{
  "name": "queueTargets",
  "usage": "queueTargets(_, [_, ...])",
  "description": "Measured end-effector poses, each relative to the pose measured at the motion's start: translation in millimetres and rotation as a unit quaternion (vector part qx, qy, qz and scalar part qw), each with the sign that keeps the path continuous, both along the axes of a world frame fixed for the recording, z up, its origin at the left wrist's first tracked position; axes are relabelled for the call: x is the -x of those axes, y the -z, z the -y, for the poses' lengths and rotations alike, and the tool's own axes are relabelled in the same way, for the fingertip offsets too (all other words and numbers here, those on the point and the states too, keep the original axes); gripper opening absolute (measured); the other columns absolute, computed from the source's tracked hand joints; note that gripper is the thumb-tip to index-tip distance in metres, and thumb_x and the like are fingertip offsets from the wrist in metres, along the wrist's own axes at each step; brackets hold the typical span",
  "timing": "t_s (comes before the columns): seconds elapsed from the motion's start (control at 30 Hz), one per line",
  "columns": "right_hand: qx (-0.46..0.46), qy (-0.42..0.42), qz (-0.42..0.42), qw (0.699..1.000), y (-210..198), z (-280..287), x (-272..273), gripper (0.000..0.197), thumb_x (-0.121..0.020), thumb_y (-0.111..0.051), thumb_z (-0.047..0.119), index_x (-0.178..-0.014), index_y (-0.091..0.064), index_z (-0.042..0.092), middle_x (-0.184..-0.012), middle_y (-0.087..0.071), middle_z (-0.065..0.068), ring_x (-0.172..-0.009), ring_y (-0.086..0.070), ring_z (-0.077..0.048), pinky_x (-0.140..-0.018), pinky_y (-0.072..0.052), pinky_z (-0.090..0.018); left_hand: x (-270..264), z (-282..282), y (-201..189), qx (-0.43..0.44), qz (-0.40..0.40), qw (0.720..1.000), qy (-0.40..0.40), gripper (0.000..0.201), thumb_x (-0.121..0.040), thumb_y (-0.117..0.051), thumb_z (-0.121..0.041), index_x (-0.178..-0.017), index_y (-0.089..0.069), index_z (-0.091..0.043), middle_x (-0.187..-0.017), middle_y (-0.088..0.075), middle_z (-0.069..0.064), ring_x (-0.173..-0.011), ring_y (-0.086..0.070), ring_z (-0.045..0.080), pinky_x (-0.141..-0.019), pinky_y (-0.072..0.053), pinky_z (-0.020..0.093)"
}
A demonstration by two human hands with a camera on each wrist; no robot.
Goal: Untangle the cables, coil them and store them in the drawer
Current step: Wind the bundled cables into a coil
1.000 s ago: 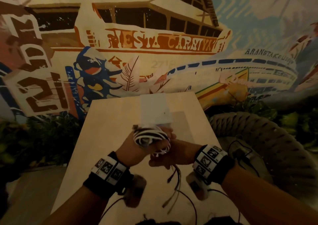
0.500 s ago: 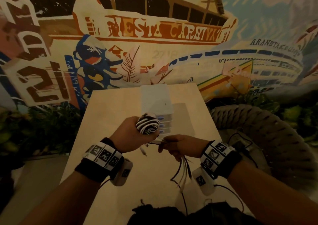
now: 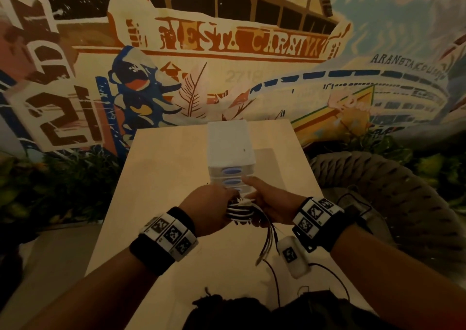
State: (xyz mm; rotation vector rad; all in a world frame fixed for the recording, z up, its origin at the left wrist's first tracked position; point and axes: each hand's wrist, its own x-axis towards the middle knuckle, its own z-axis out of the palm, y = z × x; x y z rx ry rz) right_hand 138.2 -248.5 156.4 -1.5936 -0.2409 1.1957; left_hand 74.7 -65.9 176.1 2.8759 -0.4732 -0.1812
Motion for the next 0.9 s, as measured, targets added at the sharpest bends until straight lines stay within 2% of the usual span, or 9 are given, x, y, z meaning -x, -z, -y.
queueTargets(0.07, [-0.008,-0.001,0.007,1.000,-8.0,1.4,-2.4,0.075,-0.085,-0.037,0.081,-0.093,-0.067,0.012,-0.080,-0.064,-0.010,-0.062,-0.055,-0.020,-0.057,-0.036,-0.030,-1.1,0.6,4.2,-0.013,0.016,1.000,-0.013,0.040,-0.093,-0.058,-0.030,-0.133,-0.054,-0.029,-0.113,-0.070,-0.003,-0.095,-0.068,0.023,-0.075,-0.050,0.029])
queueTargets(0.17, [0.004,-0.022,0.045,0.999,-13.7,-1.4,-3.4,0.069,-0.088,-0.045,0.074,-0.107,-0.069,0.013,-0.082,-0.067,-0.008,-0.067,-0.057,-0.020,-0.060,-0.036,-0.030,-2.4,1.9,8.8,-0.030,0.023,0.999,-0.023,0.062,-0.095,-0.057,-0.030,-0.152,-0.032,-0.030,-0.122,-0.067,0.000,-0.099,-0.068,0.026,-0.080,-0.056,0.037])
queueTargets(0.23, [0.030,-0.042,0.080,0.995,-12.7,-4.7,-4.7,0.056,-0.089,-0.058,0.064,-0.115,-0.069,0.015,-0.086,-0.070,-0.006,-0.073,-0.060,-0.020,-0.063,-0.040,-0.029,-2.9,3.3,11.2,-0.036,0.027,0.999,-0.029,0.053,-0.095,-0.056,-0.027,-0.147,-0.043,-0.029,-0.128,-0.063,-0.001,-0.107,-0.064,0.025,-0.085,-0.055,0.036])
queueTargets(0.33, [0.084,-0.129,0.155,0.976,-16.1,-9.0,-5.1,0.025,-0.085,-0.073,0.050,-0.099,-0.071,0.029,-0.086,-0.074,0.006,-0.081,-0.070,-0.016,-0.071,-0.055,-0.032,-3.8,8.8,16.3,-0.074,-0.003,0.997,-0.031,0.030,-0.096,-0.051,-0.028,-0.125,-0.055,-0.020,-0.120,-0.058,0.004,-0.106,-0.059,0.026,-0.077,-0.050,0.034])
queueTargets(0.47, [0.176,-0.204,0.215,0.939,-15.5,-19.3,-2.4,0.018,-0.075,-0.085,0.041,-0.077,-0.069,0.033,-0.069,-0.070,0.012,-0.077,-0.070,-0.011,-0.070,-0.058,-0.028,-5.3,17.6,27.1,-0.088,-0.020,0.995,-0.044,0.031,-0.093,-0.060,-0.037,-0.116,-0.063,-0.016,-0.113,-0.065,0.003,-0.098,-0.064,0.025,-0.077,-0.054,0.033])
queueTargets(0.53, [0.220,-0.232,0.238,0.917,-10.6,-27.0,0.4,0.019,-0.075,-0.086,0.037,-0.070,-0.068,0.030,-0.064,-0.065,0.012,-0.067,-0.065,-0.009,-0.065,-0.054,-0.026,-5.9,20.6,30.6,-0.107,-0.033,0.993,-0.044,0.023,-0.093,-0.061,-0.035,-0.109,-0.069,-0.021,-0.105,-0.071,0.000,-0.092,-0.068,0.023,-0.074,-0.055,0.031])
queueTargets(0.67, [0.284,-0.210,0.290,0.890,3.6,-41.0,9.2,0.015,-0.076,-0.081,0.030,-0.076,-0.071,0.018,-0.066,-0.064,0.004,-0.060,-0.060,-0.013,-0.063,-0.053,-0.027,-5.8,23.7,34.8,-0.161,-0.068,0.984,-0.032,0.016,-0.092,-0.062,-0.030,-0.101,-0.072,-0.022,-0.094,-0.072,-0.001,-0.086,-0.068,0.023,-0.069,-0.049,0.031])
queueTargets(0.8, [0.274,-0.201,0.285,0.896,13.2,-40.2,15.0,0.019,-0.079,-0.073,0.022,-0.062,-0.065,0.018,-0.062,-0.061,0.001,-0.055,-0.056,-0.015,-0.058,-0.049,-0.025,-3.5,19.2,37.4,-0.183,-0.081,0.979,-0.023,0.016,-0.091,-0.058,-0.028,-0.092,-0.071,-0.020,-0.087,-0.069,0.000,-0.080,-0.066,0.023,-0.069,-0.053,0.033])
queueTargets(0.9, [0.239,-0.180,0.274,0.914,11.8,-32.6,14.5,0.011,-0.080,-0.070,0.022,-0.075,-0.071,0.012,-0.068,-0.064,-0.003,-0.060,-0.059,-0.019,-0.056,-0.050,-0.024,-0.9,13.1,29.1,-0.123,-0.054,0.991,-0.021,0.019,-0.092,-0.057,-0.035,-0.106,-0.064,-0.023,-0.096,-0.068,-0.002,-0.088,-0.067,0.024,-0.078,-0.058,0.037])
